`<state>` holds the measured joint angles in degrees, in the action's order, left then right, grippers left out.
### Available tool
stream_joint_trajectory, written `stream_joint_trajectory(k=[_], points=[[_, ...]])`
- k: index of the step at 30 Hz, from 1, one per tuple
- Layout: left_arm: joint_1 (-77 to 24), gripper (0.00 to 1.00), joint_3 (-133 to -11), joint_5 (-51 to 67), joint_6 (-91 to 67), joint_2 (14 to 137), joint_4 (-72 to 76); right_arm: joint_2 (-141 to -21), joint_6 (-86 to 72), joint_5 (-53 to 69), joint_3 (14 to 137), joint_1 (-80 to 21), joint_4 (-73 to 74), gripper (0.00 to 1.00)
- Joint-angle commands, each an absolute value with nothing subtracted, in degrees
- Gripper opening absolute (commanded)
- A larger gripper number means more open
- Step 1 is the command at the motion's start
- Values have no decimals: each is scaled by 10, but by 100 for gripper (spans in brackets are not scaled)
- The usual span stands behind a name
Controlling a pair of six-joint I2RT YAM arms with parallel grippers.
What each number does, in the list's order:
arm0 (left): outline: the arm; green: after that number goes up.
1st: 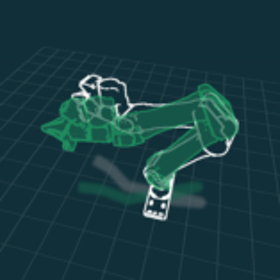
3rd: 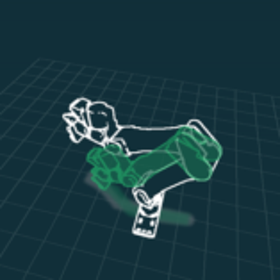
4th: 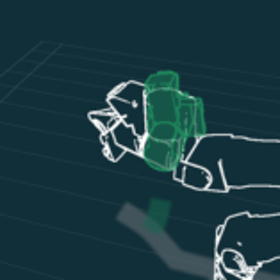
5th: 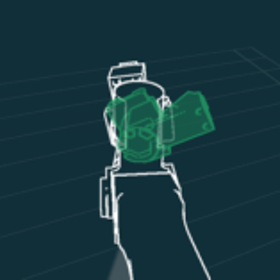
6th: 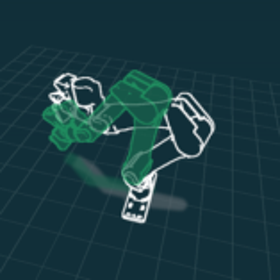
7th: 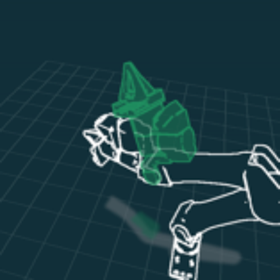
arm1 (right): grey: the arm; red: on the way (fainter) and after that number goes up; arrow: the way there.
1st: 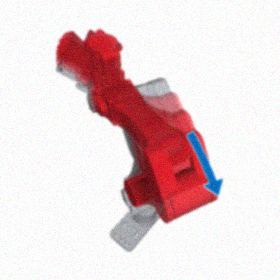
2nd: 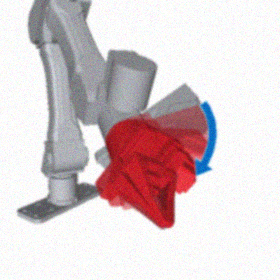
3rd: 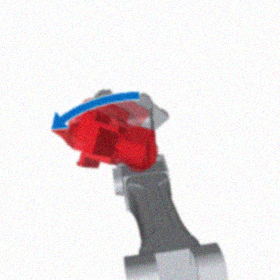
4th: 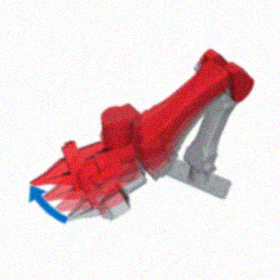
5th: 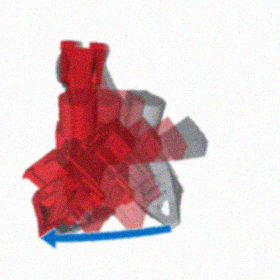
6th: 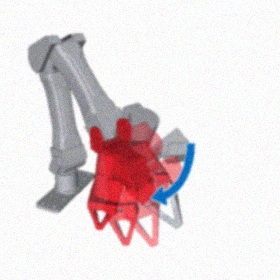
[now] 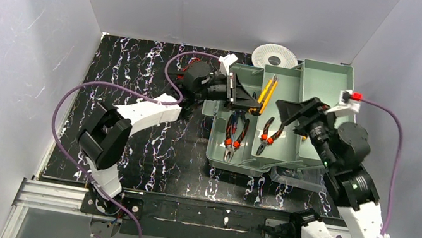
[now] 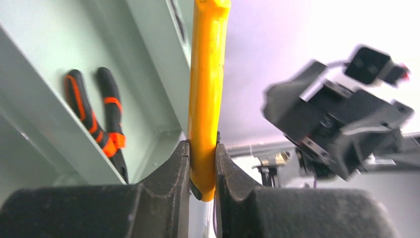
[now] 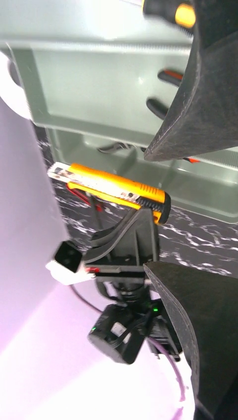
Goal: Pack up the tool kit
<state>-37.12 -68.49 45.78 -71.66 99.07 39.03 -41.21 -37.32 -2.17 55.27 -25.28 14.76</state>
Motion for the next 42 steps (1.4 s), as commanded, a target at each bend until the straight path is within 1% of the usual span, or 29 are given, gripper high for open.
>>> stream_joint_trajectory(k=[1, 6, 11, 12, 14, 15, 17, 20, 21, 25, 26, 27, 30, 32, 34, 37, 42], points=[[-392, 0, -745, 341, -623, 1016, 217, -365, -373, -169, 540, -254, 159, 81], [-404, 0, -797, 278, -609, 1091, 175, -340, -373, -187, 523, -254, 154, 81], [-422, 0, -907, 296, -603, 1188, 130, -345, -367, -183, 523, -254, 158, 80], [-425, 2, -934, 300, -596, 1206, 106, -347, -364, -183, 523, -254, 159, 80], [-427, 32, -987, 293, -574, 1226, 35, -349, -359, -182, 527, -254, 161, 80], [-428, 43, -1004, 281, -555, 1226, -2, -350, -355, -182, 529, -254, 161, 80], [-426, 56, -1012, 243, -503, 1206, -56, -350, -348, -183, 530, -253, 162, 80], [-425, 92, -992, 159, -448, 1154, -118, -349, -339, -186, 528, -253, 163, 80], [-423, 98, -988, 137, -429, 1137, -137, -349, -337, -186, 526, -253, 161, 80], [-404, 98, -982, 70, -338, 1076, -233, -353, -330, -180, 525, -253, 157, 80], [-396, 98, -972, 42, -320, 1055, -256, -355, -327, -178, 526, -253, 156, 80], [-386, 98, -958, -9, -307, 1038, -273, -356, -326, -177, 526, -253, 157, 80], [-344, 98, -907, -113, -300, 1002, -325, -357, -324, -174, 524, -253, 156, 79], [-305, 98, -882, -154, -309, 992, -363, -358, -324, -169, 522, -253, 153, 79], [-269, 98, -854, -184, -317, 988, -388, -360, -326, -163, 520, -253, 151, 79], [-229, 98, -813, -230, -329, 994, -387, -361, -328, -154, 517, -253, 148, 79], [-205, 98, -823, -265, -310, 1053, -384, -365, -324, -149, 525, -253, 154, 79]])
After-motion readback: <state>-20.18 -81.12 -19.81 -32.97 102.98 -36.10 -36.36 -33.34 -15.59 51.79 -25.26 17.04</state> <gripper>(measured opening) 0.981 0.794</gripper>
